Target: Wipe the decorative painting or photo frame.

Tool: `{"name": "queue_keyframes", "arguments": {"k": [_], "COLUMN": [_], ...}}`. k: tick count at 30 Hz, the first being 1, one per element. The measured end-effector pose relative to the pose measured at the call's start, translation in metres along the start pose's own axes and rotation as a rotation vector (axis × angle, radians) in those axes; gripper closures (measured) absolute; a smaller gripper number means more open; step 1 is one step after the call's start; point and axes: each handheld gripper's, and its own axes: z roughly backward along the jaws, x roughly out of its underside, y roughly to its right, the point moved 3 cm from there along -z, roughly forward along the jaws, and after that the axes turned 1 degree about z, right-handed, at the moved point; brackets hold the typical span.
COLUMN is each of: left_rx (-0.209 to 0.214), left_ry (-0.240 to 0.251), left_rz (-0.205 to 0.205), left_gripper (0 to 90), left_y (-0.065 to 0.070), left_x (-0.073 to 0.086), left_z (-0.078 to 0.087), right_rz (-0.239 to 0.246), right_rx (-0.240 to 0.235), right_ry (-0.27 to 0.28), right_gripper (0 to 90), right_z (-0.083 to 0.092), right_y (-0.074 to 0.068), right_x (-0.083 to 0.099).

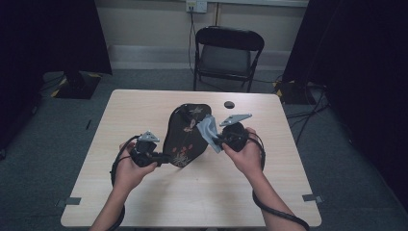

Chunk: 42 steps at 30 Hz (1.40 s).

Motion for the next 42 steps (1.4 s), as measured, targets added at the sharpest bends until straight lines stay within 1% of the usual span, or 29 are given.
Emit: {"name": "queue_keyframes", "arguments": {"k": [1,2,3,4,5,6,8,9,11,12,14,15,16,17,18,21,23,24,27,28,30,32,37,38,40,42], "left_rx": [0.000,0.001,0.001,0.002,0.002,0.001,0.001,0.001,0.001,0.001,0.000,0.000,0.000,-0.001,-0.001,-0.002,-0.002,-0.003,-0.003,-0.003,-0.004,-0.002,-0.004,-0.004,-0.007,-0.007], "left_ry": [0.000,0.001,0.001,0.002,0.002,0.000,0.000,0.000,0.000,0.000,0.000,0.000,0.001,0.001,0.002,0.001,0.002,0.002,0.003,0.004,0.006,0.005,0.005,0.004,0.005,0.005], "left_rz": [0.000,0.000,0.000,0.000,0.000,-0.002,-0.001,-0.001,-0.002,-0.002,-0.001,-0.001,-0.001,-0.001,0.000,0.001,0.002,0.002,0.003,0.003,0.004,0.006,0.005,0.007,0.007,0.007], "left_gripper": [78.6,78.6,78.6,78.6,78.6,78.6,78.6,78.6,78.6,78.6,78.6,78.6,78.6,78.6,78.7,78.7,78.6,78.6,78.6,78.6,78.6,78.6,78.6,78.6,78.6,78.6], "left_y": [0.000,0.000,0.000,0.000,0.000,0.000,0.000,0.000,0.000,0.000,0.000,0.000,0.000,0.000,0.000,0.000,0.000,0.000,0.000,0.000,0.000,-0.001,-0.001,-0.001,-0.001,-0.001], "left_x": [0.000,0.000,0.000,0.000,0.000,0.000,0.000,0.000,0.000,0.000,0.000,0.000,0.000,0.000,0.000,0.000,0.000,0.000,0.000,0.000,0.000,0.000,0.000,0.000,0.000,0.000], "left_z": [0.000,0.000,0.000,0.000,0.000,0.000,0.000,0.000,0.000,0.000,0.000,0.000,0.000,0.000,0.000,0.000,0.000,0.000,0.000,0.000,0.000,0.000,0.000,0.000,0.000,0.000], "right_rz": [0.000,-0.006,-0.006,-0.010,-0.010,-0.016,-0.021,-0.021,-0.026,-0.032,-0.035,-0.035,-0.041,-0.041,-0.045,-0.050,-0.051,-0.046,-0.044,-0.051,-0.050,-0.067,-0.061,-0.063,-0.065,-0.065], "right_rx": [0.000,-0.006,-0.006,-0.010,-0.010,-0.014,-0.018,-0.018,-0.023,-0.027,-0.030,-0.030,-0.035,-0.035,-0.038,-0.044,-0.046,-0.048,-0.049,-0.052,-0.056,-0.058,-0.051,-0.048,-0.048,-0.039], "right_ry": [0.000,-0.008,-0.008,-0.021,-0.021,-0.033,-0.044,-0.044,-0.059,-0.073,-0.086,-0.086,-0.099,-0.099,-0.109,-0.132,-0.138,-0.154,-0.163,-0.167,-0.190,-0.182,-0.182,-0.164,-0.153,-0.129], "right_gripper": [80.0,80.0,80.0,80.0,80.0,80.0,80.0,80.0,80.0,80.0,80.0,80.0,80.0,80.0,80.0,80.0,79.9,79.9,79.8,79.8,79.8,79.8,79.8,79.8,79.8,79.9], "right_z": [0.000,-0.004,-0.004,-0.009,-0.009,-0.014,-0.019,-0.019,-0.025,-0.030,-0.035,-0.035,-0.039,-0.039,-0.043,-0.048,-0.049,-0.052,-0.054,-0.055,-0.057,-0.057,-0.052,-0.045,-0.042,-0.031], "right_y": [0.000,0.000,0.000,-0.001,-0.001,-0.001,-0.001,-0.001,-0.002,-0.002,-0.002,-0.002,-0.002,-0.002,-0.003,-0.004,-0.004,-0.006,-0.007,-0.007,-0.008,-0.007,-0.005,-0.003,-0.002,0.002], "right_x": [0.000,0.006,0.006,0.011,0.011,0.017,0.023,0.023,0.029,0.035,0.041,0.041,0.047,0.047,0.053,0.061,0.064,0.069,0.074,0.077,0.085,0.089,0.086,0.082,0.080,0.072]}}
